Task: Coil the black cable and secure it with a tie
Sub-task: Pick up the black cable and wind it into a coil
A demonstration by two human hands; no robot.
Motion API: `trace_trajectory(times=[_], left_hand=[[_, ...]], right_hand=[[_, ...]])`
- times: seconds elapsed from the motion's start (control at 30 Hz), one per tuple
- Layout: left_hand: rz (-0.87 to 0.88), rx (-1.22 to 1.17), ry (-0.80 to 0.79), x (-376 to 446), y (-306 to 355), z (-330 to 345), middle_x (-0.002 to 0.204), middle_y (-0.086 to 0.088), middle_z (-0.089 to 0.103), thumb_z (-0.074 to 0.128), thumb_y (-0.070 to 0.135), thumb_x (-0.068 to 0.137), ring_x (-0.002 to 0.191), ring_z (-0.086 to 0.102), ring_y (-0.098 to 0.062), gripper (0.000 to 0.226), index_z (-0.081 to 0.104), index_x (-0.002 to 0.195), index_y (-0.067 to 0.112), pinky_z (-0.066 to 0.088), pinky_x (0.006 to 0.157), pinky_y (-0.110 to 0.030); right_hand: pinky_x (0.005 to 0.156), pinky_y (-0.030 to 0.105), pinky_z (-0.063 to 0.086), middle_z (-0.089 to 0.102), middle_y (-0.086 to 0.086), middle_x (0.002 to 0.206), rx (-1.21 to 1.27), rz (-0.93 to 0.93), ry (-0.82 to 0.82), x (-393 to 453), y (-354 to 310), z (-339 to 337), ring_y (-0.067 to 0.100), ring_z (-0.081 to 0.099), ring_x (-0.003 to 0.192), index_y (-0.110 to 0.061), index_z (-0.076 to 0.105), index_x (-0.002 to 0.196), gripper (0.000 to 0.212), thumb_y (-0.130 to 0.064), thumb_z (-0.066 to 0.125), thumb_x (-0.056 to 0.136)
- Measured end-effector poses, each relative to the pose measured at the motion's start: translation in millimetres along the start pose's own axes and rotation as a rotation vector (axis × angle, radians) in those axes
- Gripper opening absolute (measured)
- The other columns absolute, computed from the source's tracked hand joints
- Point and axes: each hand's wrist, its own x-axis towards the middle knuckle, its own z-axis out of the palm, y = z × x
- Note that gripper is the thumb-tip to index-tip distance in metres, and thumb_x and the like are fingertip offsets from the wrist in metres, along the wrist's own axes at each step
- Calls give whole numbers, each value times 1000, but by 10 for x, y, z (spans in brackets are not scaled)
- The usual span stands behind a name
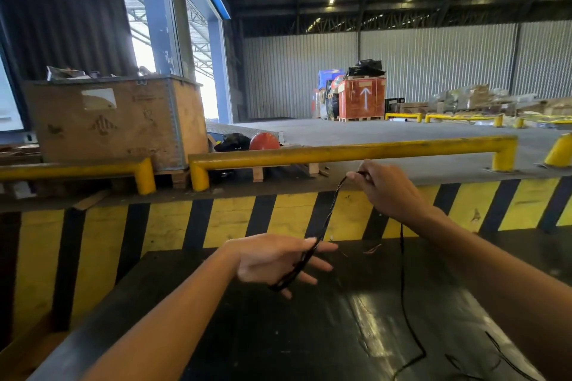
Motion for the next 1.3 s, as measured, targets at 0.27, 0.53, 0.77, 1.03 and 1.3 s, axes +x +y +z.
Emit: trace_trajectory(times=[0.27,0.53,0.77,1.03,1.3], left_hand=[[640,-678,191,5,501,58,140,-5,52,40,42,91,137,36,-31,42,52,131,38,25,103,-69],[345,-183,670,-125,87,-207,159,-3,20,28,40,99,147,12,-29,42,36,141,39,7,114,-57],[-92,7,285,-88,-179,-60,150,-2,33,30,46,97,131,38,-27,45,37,141,37,32,100,-49],[359,-441,-148,28,273,286,144,0,47,41,45,90,131,46,-27,48,43,138,39,38,100,-61],[461,-337,618,-52,402,-72,156,2,27,28,40,100,146,13,-22,37,47,132,42,11,112,-60]], right_hand=[[65,22,48,59,-7,79,42,-70,-705,-925,-470,765,3,57,67,-26,54,94,22,-40,37,96],[66,16,44,57,-9,74,-21,-139,-799,-668,-302,140,2,55,65,-31,55,81,21,-41,43,94],[54,15,39,51,-4,60,140,-112,-274,-73,39,-491,4,50,55,-19,58,70,23,-20,53,92],[64,22,48,65,-1,83,13,9,-441,-601,-8,396,8,61,70,-22,59,97,19,-29,41,97],[70,27,52,56,-10,75,20,-166,-728,-912,-412,255,3,55,66,-29,52,91,22,-43,36,96]])
